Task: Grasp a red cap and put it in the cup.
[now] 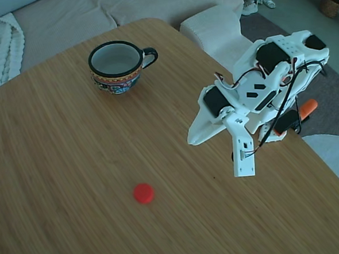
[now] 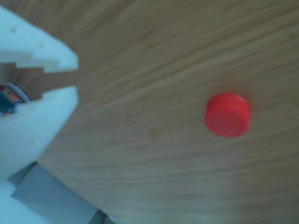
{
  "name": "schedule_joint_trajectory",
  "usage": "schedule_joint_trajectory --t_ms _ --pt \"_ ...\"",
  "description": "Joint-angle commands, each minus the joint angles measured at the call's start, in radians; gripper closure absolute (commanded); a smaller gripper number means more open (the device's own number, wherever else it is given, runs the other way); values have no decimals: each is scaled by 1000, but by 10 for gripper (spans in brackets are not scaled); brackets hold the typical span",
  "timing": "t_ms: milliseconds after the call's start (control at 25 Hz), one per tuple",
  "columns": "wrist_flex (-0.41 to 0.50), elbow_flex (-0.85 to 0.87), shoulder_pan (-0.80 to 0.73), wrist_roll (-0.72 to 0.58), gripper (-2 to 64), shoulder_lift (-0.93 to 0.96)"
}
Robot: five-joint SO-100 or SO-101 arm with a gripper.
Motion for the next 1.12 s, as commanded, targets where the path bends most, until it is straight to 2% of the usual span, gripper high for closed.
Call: schedule_joint_trajectory --t_ms 0,1080 --pt "-9 0 -8 -3 613 12" --pt "-17 48 -9 -3 613 12"
